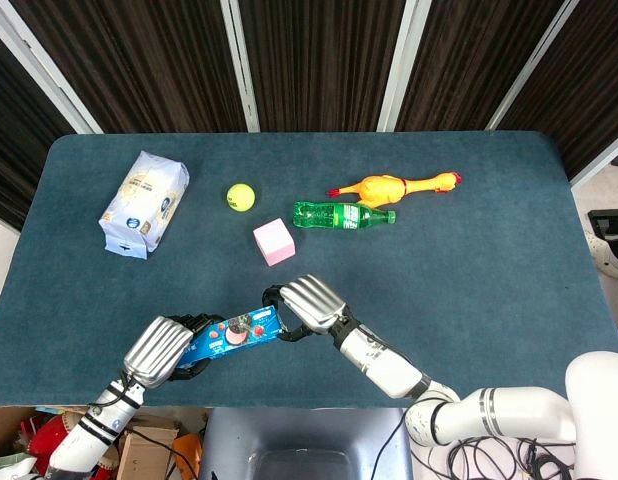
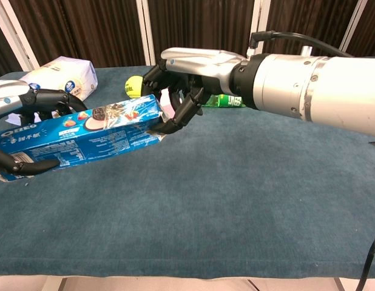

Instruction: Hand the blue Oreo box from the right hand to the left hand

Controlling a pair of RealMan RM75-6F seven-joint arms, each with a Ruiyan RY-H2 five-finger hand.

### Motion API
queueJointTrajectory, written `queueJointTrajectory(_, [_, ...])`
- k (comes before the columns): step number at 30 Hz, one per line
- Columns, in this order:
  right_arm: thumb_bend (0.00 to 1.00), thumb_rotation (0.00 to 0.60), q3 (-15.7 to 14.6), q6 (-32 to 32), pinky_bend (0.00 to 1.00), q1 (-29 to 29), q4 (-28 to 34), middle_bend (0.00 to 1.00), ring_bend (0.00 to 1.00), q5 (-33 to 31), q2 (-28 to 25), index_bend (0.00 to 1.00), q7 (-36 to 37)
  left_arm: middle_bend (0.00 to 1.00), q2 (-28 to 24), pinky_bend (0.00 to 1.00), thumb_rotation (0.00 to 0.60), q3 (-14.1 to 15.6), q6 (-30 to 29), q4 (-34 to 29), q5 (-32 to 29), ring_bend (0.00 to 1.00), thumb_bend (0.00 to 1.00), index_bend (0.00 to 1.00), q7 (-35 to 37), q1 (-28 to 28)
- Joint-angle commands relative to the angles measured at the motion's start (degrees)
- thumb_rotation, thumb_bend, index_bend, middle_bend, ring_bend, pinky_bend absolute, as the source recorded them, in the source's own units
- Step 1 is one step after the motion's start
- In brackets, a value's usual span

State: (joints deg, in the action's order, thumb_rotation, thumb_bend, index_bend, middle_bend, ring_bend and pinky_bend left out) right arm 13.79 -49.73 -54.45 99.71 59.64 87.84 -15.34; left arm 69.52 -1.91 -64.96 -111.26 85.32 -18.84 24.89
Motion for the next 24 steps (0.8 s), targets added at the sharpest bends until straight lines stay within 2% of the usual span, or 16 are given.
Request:
queueJointTrajectory(1, [0.28, 0.6, -0.5, 0.19, 0.63, 0.31, -0.04, 0.47, 0.47, 0.48, -0.22, 0.51, 0.79, 0.71, -0.36, 0.75, 0.6, 0.3, -0.33, -0.32, 0.15, 0.74, 0.34, 0.59, -0.22, -0.21])
queueJointTrajectory(3, [0.28, 0.6, -0.87, 0.69, 0.49, 0.5, -0.15, 0.36, 0.32, 0.77, -0.56, 0.36, 1.65, 0.71, -0.55, 0.76, 0.6, 0.49, -0.55, -0.4, 0.41, 0.74, 0.34, 0.59, -0.24, -0.28])
queueJointTrajectory(5, [0.25, 0.6, -1.14, 1.4, 0.3, 0.52, -0.3, 0.19, 0.15, 0.93, -1.03, 0.17, 2.25, 0.71, -0.66, 0.76, 0.6, 0.63, -0.68, -0.34, 0.57, 0.74, 0.34, 0.59, -0.14, -0.33])
queueJointTrajectory(7, [0.2, 0.6, -1.26, 2.15, 0.18, 0.5, -0.35, 0.06, 0.04, 1.24, -1.64, 0.05, 3.03, 0.71, -0.8, 0.75, 0.6, 0.7, -0.77, -0.23, 0.48, 0.74, 0.34, 0.59, -0.12, -0.36])
queueJointTrajectory(8, [0.18, 0.6, -1.23, 2.33, 0.15, 0.55, -0.29, 0.03, 0.02, 1.61, -1.88, 0.02, 3.56, 0.71, -0.87, 0.75, 0.6, 0.71, -0.82, -0.21, 0.45, 0.74, 0.34, 0.59, -0.08, -0.37])
queueJointTrajectory(11, [0.11, 0.6, -0.94, 2.75, 0.12, 1.11, 0.4, 0.0, 0.0, 3.83, -2.9, 0.0, 6.72, 0.71, -1.24, 0.75, 0.6, 0.65, -0.75, 0.07, -0.1, 0.74, 0.34, 0.59, 0.2, -0.34])
queueJointTrajectory(16, [0.07, 0.6, -1.36, 2.21, 0.11, 3.32, 2.75, 0.0, 0.0, 10.62, -6.48, 0.0, 13.52, 0.71, -2.1, 0.75, 0.6, 0.61, -1.45, 1.31, -0.35, 0.74, 0.34, 0.59, 0.81, -0.66])
queueJointTrajectory(21, [0.06, 0.6, -4.7, -0.55, 0.11, 7.45, 6.02, 0.0, 0.0, 19.69, -14.11, 0.0, 18.59, 0.72, -3.22, 0.75, 0.6, 0.54, -3.1, 5.68, 0.42, 0.74, 0.35, 0.61, 2.93, -1.37])
queueJointTrajectory(24, [0.06, 0.6, -8.33, -6.73, 0.11, 11.82, 4.78, 0.0, 0.0, 27.79, -17.72, 0.0, 21.79, 0.72, -3.78, 0.74, 0.6, 0.78, -4.04, 9.37, 1.04, 0.74, 0.34, 0.61, 5.88, -1.99])
